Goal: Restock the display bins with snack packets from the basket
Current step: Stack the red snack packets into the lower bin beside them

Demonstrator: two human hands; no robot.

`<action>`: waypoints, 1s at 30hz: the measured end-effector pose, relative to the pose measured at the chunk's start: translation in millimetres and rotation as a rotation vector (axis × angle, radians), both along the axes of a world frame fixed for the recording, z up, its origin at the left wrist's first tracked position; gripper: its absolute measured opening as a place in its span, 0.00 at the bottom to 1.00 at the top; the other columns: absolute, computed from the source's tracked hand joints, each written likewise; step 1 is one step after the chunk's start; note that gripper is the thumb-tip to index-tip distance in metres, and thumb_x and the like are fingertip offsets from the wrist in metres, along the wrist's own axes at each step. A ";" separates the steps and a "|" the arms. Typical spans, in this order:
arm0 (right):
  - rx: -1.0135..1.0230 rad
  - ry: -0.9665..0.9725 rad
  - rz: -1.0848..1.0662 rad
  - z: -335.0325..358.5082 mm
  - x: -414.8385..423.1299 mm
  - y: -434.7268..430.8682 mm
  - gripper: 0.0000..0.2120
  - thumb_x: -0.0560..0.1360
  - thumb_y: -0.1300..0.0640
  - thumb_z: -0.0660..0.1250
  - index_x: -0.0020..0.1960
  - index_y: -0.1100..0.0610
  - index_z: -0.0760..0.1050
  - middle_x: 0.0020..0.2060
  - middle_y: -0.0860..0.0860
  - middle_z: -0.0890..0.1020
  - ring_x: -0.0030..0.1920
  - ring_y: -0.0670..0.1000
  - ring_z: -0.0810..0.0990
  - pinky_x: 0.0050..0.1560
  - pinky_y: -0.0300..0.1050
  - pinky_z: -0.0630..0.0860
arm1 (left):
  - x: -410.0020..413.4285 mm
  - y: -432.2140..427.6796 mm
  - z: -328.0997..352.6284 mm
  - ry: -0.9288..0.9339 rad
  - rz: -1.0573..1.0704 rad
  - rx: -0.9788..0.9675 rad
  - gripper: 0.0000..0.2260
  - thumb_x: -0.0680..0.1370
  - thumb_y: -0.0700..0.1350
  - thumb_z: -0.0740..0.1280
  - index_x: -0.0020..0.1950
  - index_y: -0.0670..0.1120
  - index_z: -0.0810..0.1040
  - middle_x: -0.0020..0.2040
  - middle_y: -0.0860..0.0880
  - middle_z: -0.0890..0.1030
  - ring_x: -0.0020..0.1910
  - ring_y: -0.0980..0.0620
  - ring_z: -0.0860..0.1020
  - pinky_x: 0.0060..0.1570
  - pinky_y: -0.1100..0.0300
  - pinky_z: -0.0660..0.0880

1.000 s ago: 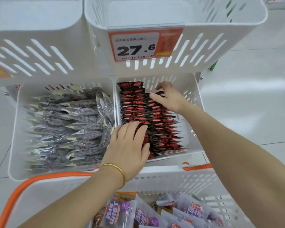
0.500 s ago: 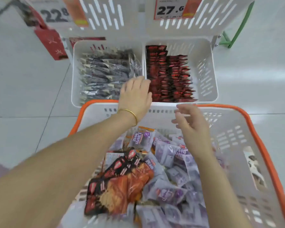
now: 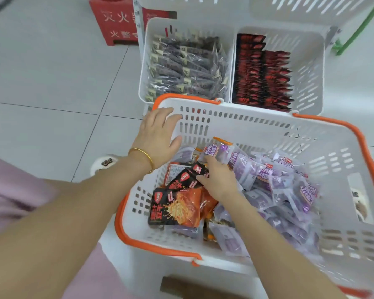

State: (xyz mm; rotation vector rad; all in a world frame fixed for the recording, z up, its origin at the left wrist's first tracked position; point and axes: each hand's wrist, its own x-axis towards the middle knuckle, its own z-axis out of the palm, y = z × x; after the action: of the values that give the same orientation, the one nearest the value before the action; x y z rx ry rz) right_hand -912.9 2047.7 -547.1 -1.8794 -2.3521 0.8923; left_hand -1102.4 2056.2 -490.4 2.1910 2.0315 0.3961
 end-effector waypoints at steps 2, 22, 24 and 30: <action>-0.041 0.053 -0.043 -1.8 -7.8 3.6 0.22 0.76 0.52 0.67 0.67 0.56 0.67 0.57 0.53 0.79 0.59 0.56 0.76 0.53 0.50 0.74 | 0.0 1.2 0.6 -0.080 0.020 0.014 0.25 0.74 0.50 0.57 0.68 0.42 0.69 0.69 0.41 0.68 0.69 0.41 0.63 0.70 0.48 0.56; -0.027 0.954 -0.712 67.8 70.4 5.6 0.09 0.75 0.63 0.67 0.39 0.54 0.81 0.33 0.49 0.82 0.36 0.50 0.79 0.40 0.47 0.77 | 33.2 5.8 14.2 -0.362 0.004 0.011 0.22 0.79 0.51 0.59 0.69 0.41 0.67 0.69 0.42 0.67 0.70 0.45 0.62 0.70 0.55 0.56; -0.086 1.095 -0.756 75.9 73.3 7.6 0.06 0.75 0.64 0.66 0.44 0.57 0.81 0.41 0.55 0.84 0.43 0.55 0.81 0.48 0.54 0.78 | 64.2 5.3 31.8 -0.639 -0.037 -0.273 0.27 0.79 0.51 0.63 0.74 0.44 0.58 0.72 0.47 0.63 0.70 0.50 0.63 0.68 0.56 0.61; -0.102 1.382 -0.635 93.1 77.5 8.5 0.18 0.74 0.75 0.59 0.57 0.60 0.76 0.45 0.53 0.85 0.46 0.52 0.83 0.46 0.45 0.80 | 110.3 12.9 47.9 -0.913 -0.040 -0.429 0.43 0.73 0.43 0.72 0.77 0.50 0.44 0.65 0.55 0.70 0.60 0.57 0.72 0.59 0.63 0.68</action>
State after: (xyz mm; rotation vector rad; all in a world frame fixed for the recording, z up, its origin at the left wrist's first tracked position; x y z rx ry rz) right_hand -835.4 2056.2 -454.0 -1.1265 -0.8529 1.4709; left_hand -992.1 2069.1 -442.5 1.3950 1.3871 0.7073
